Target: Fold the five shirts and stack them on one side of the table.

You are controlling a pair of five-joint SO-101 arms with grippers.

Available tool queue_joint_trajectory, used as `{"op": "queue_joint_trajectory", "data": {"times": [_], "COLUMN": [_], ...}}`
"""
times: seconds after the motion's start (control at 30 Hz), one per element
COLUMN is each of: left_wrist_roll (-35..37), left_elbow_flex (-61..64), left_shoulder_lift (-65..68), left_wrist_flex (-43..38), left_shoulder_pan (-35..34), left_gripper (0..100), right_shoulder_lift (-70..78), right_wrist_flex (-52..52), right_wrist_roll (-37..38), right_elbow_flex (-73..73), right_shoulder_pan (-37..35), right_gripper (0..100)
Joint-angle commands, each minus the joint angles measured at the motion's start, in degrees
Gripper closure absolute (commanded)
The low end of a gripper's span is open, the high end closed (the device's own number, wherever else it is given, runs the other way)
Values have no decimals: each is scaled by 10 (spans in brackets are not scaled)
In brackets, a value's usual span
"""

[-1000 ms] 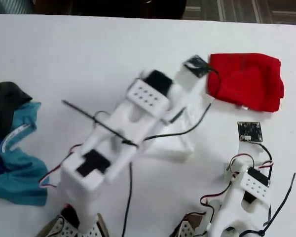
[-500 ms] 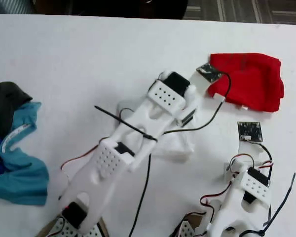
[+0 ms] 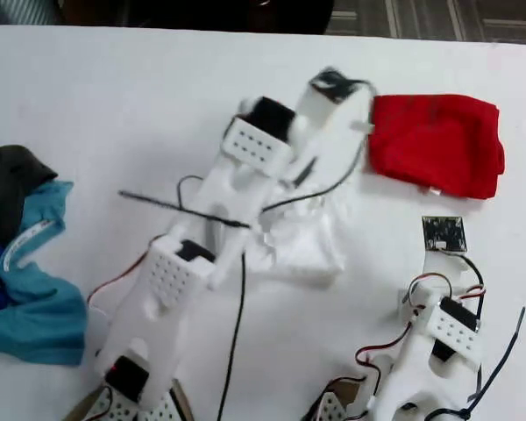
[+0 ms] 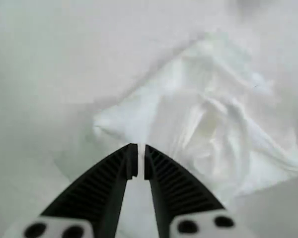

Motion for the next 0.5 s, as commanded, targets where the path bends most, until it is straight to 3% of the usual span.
{"op": "queue_joint_trajectory", "data": {"times": [0.0, 0.2, 0.47], "left_wrist_roll": [-1, -1, 4], "left_elbow_flex": [71, 133, 134], "left_shoulder_lift": [-33, -28, -25], "left_wrist_flex": [4, -19, -32], "left_shoulder_pan": [-38, -42, 54], "left_gripper": [974, 972, 972], "right_shoulder_lift": [-19, -19, -19], "right_wrist_flex": [-9, -9, -9], "right_wrist_roll": [-2, -2, -1], "right_elbow_flex": [-3, -3, -3], "right_shoulder_pan": [4, 4, 4], "right_gripper": [977, 977, 977]}}
